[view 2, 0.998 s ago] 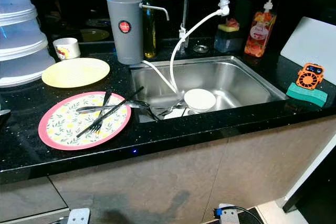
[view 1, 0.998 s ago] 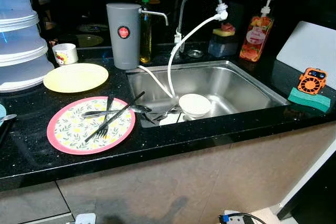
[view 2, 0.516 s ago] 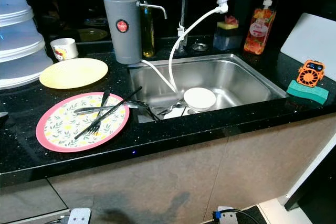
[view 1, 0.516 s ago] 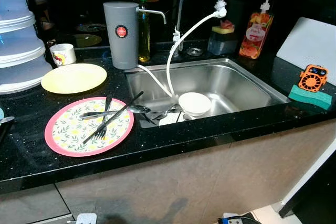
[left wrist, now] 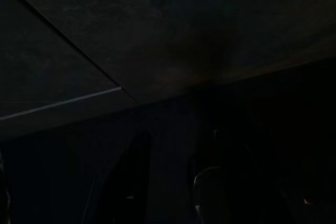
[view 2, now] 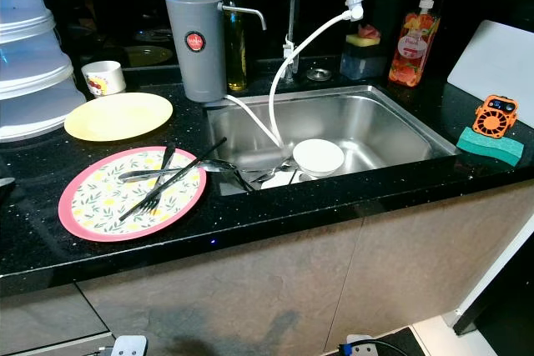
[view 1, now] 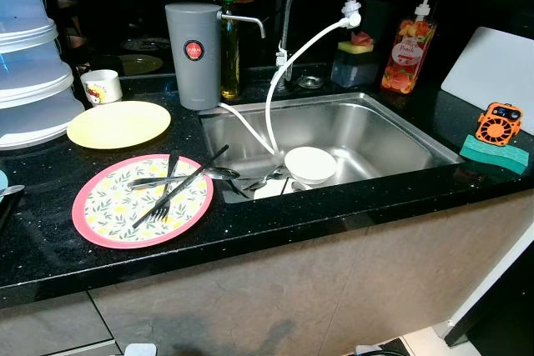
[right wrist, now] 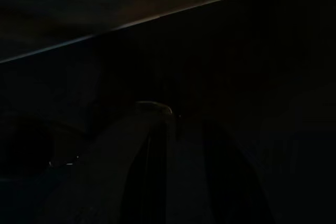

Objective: Kitchen organization

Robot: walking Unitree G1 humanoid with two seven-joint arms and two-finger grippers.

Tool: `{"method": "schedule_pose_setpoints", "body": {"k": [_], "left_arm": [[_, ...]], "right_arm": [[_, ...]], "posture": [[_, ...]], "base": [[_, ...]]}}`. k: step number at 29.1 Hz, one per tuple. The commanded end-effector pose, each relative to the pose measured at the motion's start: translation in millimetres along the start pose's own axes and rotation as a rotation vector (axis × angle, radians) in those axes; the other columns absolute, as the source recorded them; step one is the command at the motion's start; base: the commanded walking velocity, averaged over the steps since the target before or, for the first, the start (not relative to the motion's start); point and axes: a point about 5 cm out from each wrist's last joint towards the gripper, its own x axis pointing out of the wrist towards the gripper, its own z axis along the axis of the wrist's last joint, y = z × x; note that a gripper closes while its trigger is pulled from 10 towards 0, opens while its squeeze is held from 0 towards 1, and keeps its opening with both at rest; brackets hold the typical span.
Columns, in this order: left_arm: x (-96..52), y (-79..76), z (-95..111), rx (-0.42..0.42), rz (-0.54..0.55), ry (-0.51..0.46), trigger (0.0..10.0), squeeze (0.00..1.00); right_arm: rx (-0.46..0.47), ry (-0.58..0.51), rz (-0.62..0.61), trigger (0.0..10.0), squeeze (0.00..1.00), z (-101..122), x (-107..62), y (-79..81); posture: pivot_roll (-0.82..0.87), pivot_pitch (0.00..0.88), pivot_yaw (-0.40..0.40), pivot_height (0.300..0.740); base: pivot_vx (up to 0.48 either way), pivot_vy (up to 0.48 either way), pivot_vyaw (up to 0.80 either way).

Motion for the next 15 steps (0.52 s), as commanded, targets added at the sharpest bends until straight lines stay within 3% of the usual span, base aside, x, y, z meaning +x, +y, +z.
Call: {"method": "schedule_pose_setpoints", "body": {"k": [1, 3, 6, 11, 15], "left_arm": [[-1.8, 5.9, -4, 0.017, 0.019, 0.017, 10.0, 0.0], [-2.2, 8.9, -5, -0.011, 0.023, 0.026, 10.0, 0.0], [-0.1, 5.8, -1, -0.005, -0.003, 0.026, 10.0, 0.0], [0.5, 10.6, 3, -0.054, 0.046, 0.002, 10.0, 0.0], [0.0, 6.3, 0, -0.003, 0.02, 0.017, 10.0, 0.0]], "right_arm": [[-0.02, 0.019, -0.007, 10.0, 0.0, -1, 0.1, -0.9], [-0.053, 0.026, 0.006, 10.0, 0.0, 0, 0.8, 1.8], [0.026, -0.024, -0.003, 10.0, 0.0, 13, 2.2, 0.6], [-0.028, 0.008, 0.002, 10.0, 0.0, 5, 1.8, 3.6], [0.018, -0.002, -0.014, 10.0, 0.0, 4, 0.7, -0.5]], "posture": [[0.02, 0.029, -0.013, 0.74], [0.01, 0.021, -0.004, 0.74], [0.02, 0.028, -0.022, 0.74], [0.01, 0.06, 0.018, 0.74], [0.02, 0.046, -0.005, 0.74]], "base": [[0.0, 0.0, 0.0], [0.0, 0.0, 0.0], [0.0, 0.0, 0.0], [0.0, 0.0, 0.0], [0.0, 0.0, 0.0]]}}
